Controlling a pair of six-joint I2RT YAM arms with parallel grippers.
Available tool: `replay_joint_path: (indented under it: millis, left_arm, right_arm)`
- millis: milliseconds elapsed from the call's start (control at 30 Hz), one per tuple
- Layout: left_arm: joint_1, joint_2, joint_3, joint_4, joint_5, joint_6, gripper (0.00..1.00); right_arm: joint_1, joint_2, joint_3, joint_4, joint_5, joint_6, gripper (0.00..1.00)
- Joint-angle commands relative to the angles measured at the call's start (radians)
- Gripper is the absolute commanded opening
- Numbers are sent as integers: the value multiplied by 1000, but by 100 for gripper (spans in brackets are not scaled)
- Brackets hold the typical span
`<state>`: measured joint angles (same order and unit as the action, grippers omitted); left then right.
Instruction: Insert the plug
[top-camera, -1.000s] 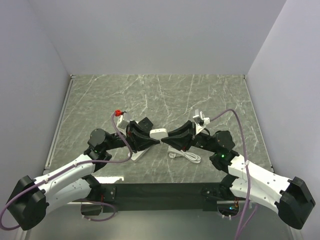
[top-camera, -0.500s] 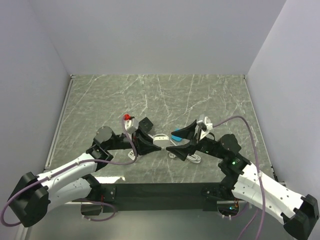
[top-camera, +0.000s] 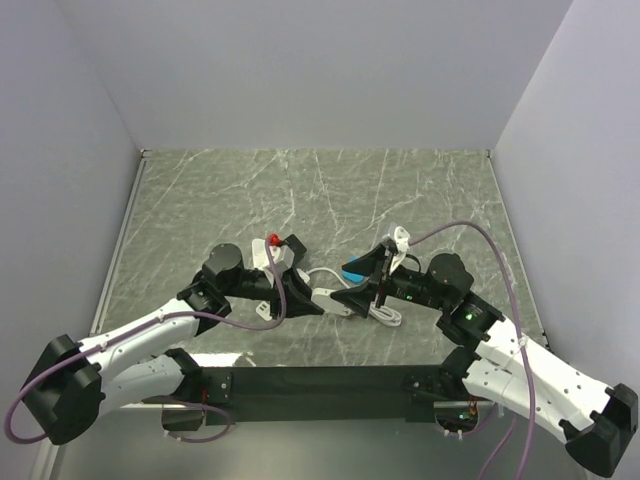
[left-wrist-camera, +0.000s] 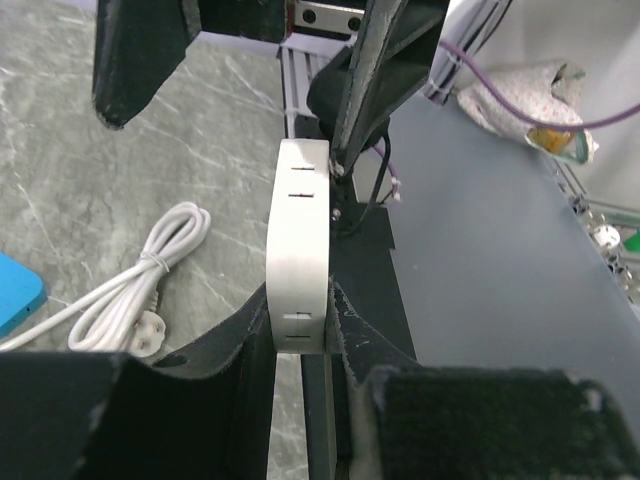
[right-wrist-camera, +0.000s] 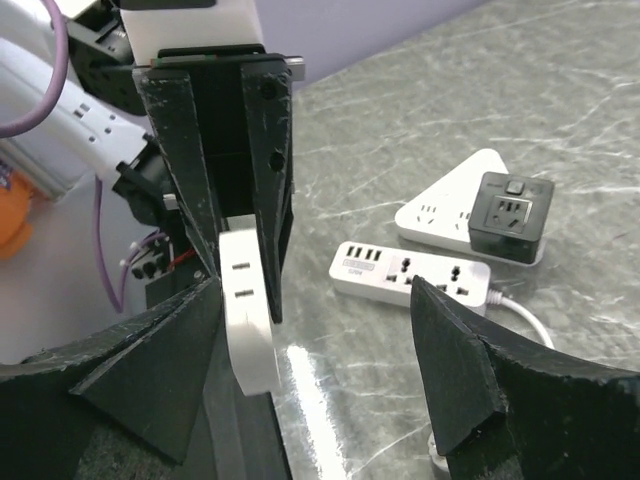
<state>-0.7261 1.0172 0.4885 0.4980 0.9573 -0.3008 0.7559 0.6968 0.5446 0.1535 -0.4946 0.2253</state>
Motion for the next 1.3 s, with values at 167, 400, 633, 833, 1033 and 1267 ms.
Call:
replay_joint_path:
  millis: [167, 400, 633, 833, 1033, 1267]
  left_arm:
    - [-24, 21, 61, -61, 31, 75, 1]
    - [-27, 40, 73, -85, 23, 91, 1]
    - [-35, 67, 87, -115, 6, 111, 1]
    - [-36, 58, 87, -121, -11, 114, 1]
    - [-35, 58, 85, -118, -23, 108, 1]
    - [-36, 60, 87, -127, -78, 100, 8]
  right_arm:
    - [8, 70, 83, -55, -156, -26, 78]
    - [51, 118, 118, -123, -165, -63, 74]
    - [72, 176, 169, -167, -147, -98, 66]
    - [80, 198, 181, -221, -111, -116, 62]
    - [85, 181, 175, -243, -99, -129, 51]
    - [88, 176, 163, -209, -64, -110, 0]
